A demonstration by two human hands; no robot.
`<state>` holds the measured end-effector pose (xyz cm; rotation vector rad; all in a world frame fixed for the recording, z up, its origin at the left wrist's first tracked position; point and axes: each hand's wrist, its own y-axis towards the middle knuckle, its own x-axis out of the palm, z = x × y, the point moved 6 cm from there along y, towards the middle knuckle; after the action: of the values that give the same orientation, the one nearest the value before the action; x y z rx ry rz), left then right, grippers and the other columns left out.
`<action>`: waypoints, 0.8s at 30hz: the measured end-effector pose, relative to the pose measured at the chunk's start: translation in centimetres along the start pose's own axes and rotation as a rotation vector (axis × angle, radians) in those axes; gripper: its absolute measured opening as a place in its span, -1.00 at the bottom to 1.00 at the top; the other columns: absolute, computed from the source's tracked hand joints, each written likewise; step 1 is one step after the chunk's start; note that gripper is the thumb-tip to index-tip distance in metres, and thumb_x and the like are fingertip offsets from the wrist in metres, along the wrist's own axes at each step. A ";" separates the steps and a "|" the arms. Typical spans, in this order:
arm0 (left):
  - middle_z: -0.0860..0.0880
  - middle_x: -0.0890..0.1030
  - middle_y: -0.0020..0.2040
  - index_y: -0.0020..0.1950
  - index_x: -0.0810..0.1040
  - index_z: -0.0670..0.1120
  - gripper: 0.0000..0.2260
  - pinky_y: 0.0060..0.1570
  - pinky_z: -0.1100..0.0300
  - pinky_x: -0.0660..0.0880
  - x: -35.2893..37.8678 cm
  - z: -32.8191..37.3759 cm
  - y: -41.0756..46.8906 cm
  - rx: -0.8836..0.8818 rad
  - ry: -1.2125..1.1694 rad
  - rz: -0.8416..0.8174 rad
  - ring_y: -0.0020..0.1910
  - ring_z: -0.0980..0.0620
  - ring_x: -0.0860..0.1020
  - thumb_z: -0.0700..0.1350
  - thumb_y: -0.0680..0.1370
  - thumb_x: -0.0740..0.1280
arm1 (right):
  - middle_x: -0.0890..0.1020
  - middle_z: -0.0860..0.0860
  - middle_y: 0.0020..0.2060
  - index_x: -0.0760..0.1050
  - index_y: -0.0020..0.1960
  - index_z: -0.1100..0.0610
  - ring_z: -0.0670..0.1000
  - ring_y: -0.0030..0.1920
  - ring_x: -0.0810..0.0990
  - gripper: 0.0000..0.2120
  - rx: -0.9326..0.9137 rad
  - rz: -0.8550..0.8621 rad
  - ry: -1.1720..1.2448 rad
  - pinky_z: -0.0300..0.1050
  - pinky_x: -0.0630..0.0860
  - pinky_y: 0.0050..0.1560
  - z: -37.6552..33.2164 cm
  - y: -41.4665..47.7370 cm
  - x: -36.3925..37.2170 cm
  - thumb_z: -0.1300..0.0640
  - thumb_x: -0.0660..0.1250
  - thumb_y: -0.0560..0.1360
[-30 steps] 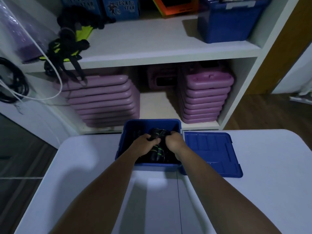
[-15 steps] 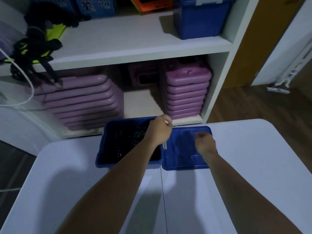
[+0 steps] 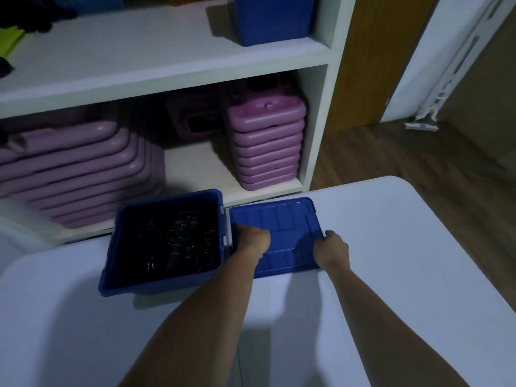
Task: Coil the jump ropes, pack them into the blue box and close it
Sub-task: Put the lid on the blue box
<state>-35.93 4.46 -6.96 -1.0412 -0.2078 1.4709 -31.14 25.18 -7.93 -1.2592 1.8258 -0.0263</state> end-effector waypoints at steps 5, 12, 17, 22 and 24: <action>-0.20 0.47 0.27 0.57 -0.11 -0.22 -0.33 0.06 -0.02 0.60 0.0 -0.4 0.6 -0.036 -0.134 0.076 0.06 -0.15 0.57 -0.17 0.59 0.22 | 0.54 0.21 0.22 0.39 0.34 0.31 0.22 0.16 0.53 -0.66 0.027 -0.031 0.018 -0.09 0.40 -0.02 0.4 -0.1 -0.4 0.22 0.12 0.61; -0.16 0.57 -0.04 0.16 0.51 -0.24 -0.69 -0.35 0.18 0.43 -0.5 2.0 -1.0 0.108 -0.244 0.122 -0.28 -0.08 0.54 -0.07 0.57 0.15 | 0.51 0.17 0.01 0.44 0.15 0.28 0.13 -0.16 0.48 -0.69 0.340 0.012 0.505 -0.06 0.45 -0.19 3.6 0.2 -3.6 0.11 0.03 0.63; -0.14 0.61 -0.14 -0.09 0.46 -0.09 -0.75 -0.07 -0.03 0.64 -3.6 7.4 -5.2 0.321 -0.566 0.098 -0.27 -0.10 0.59 0.00 0.67 0.12 | 0.46 0.06 0.34 0.45 0.36 0.10 0.13 0.27 0.46 -0.53 0.301 0.021 0.945 0.05 0.39 0.30 0.6 -1.5 -7.6 -0.13 0.01 0.63; -0.08 0.57 -0.26 -0.20 0.48 -0.09 -0.81 -0.14 0.08 0.59 -12.5 8.5 -8.5 0.614 -0.650 0.098 -0.23 -0.05 0.59 -0.23 0.60 0.34 | 0.60 0.11 0.17 0.54 0.17 0.09 0.12 0.10 0.58 -0.59 0.077 -0.239 1.358 -0.06 0.48 0.06 -5.6 -4.3 -8.3 -0.20 0.19 0.57; -0.06 0.58 -0.19 -0.11 0.53 -0.07 -0.85 -0.12 0.21 0.56 -16.8 6.9 -8.3 0.699 -0.559 0.122 -0.19 0.03 0.58 -0.30 0.56 0.38 | 0.62 0.09 0.13 0.55 0.16 0.07 0.11 0.12 0.58 -0.62 -0.012 -0.355 1.365 -0.07 0.50 0.10 -8.1 -5.8 -7.3 -0.20 0.26 0.54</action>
<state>-37.66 -5.25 10.41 -0.0713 -0.0118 1.7381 -31.56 24.37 4.38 -1.7234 2.5953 -1.3551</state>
